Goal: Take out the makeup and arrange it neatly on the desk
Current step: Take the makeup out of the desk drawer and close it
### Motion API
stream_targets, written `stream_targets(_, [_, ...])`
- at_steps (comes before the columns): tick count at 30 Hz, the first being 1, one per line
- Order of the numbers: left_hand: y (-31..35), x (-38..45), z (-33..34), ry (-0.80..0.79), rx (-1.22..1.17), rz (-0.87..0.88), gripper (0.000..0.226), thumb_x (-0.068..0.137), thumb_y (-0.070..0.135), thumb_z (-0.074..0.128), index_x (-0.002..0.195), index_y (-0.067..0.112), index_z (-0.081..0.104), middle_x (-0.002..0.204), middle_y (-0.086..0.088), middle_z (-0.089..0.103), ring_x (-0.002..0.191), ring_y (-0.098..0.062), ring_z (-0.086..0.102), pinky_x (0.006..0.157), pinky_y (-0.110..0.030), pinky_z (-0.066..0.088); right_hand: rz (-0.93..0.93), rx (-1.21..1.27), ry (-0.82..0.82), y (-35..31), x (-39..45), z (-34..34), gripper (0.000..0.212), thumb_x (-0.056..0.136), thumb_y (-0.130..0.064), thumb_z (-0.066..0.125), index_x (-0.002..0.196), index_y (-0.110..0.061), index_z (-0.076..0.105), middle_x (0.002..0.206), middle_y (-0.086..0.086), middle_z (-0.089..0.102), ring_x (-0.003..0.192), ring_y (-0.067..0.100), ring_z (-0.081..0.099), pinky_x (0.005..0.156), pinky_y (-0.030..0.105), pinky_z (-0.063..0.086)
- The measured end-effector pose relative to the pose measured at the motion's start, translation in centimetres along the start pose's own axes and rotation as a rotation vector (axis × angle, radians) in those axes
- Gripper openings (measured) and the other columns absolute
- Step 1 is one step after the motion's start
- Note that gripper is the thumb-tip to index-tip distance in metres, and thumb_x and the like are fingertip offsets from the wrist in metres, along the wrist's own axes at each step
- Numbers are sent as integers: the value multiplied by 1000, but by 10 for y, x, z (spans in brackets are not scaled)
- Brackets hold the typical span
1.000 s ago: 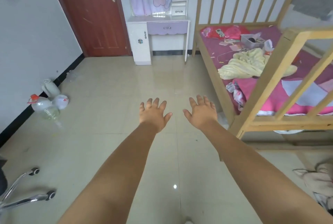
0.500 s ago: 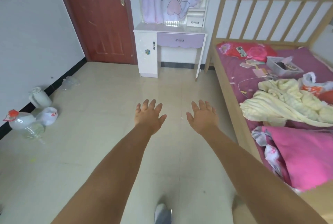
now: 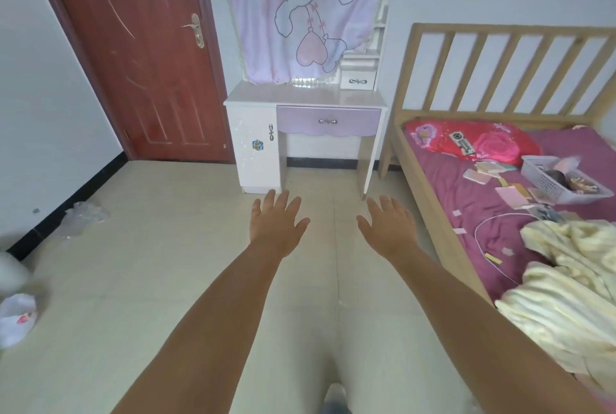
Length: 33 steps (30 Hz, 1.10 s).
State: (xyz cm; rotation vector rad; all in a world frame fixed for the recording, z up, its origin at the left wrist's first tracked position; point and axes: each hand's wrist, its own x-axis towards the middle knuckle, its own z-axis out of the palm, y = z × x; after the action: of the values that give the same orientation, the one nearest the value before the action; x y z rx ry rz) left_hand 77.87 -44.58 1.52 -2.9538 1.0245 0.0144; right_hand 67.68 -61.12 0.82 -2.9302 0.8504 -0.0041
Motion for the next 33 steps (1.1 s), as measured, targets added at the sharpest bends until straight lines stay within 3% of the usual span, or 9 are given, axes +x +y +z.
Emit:
stream_targets(8, [-39, 239, -30, 26, 10, -54, 54, 98, 45, 21, 147, 24, 11, 157, 3, 5, 145, -23, -1, 117, -41, 3, -73, 19, 77, -12, 250, -16, 53, 97, -43, 26, 142, -15, 27, 150, 10, 27, 141, 27, 18, 111, 39, 24])
stream_targets(15, [-91, 419, -17, -22, 26, -72, 52, 98, 44, 22, 146, 24, 14, 156, 3, 6, 145, -22, 0, 117, -40, 4, -102, 47, 34, -45, 438, 0, 54, 97, -42, 28, 144, -17, 23, 152, 9, 22, 141, 26, 16, 111, 39, 24])
stream_targets(20, [-131, 559, -5, 28, 41, -22, 49, 99, 40, 25, 144, 21, 20, 155, 1, 14, 143, -22, 7, 114, -39, 10, -38, 55, 62, -63, 568, 19, 50, 96, -39, 32, 139, -13, 33, 142, 8, 36, 134, 24, 28, 105, 36, 30])
stream_targets(26, [-158, 707, 20, -27, 11, 30, 49, 98, 40, 20, 142, 19, 24, 153, 1, 18, 142, -22, 11, 113, -38, 13, 69, 65, -49, -61, 696, 40, 51, 97, -38, 30, 142, -14, 27, 149, 7, 28, 139, 24, 21, 108, 36, 28])
stream_targets(33, [-150, 844, 71, -164, 1, 109, 52, 98, 41, 27, 145, 21, 18, 155, 1, 13, 144, -22, 7, 115, -38, 11, 253, 244, -252, -36, 823, 86, 45, 97, -34, 31, 136, -10, 35, 138, 10, 41, 132, 26, 31, 102, 37, 33])
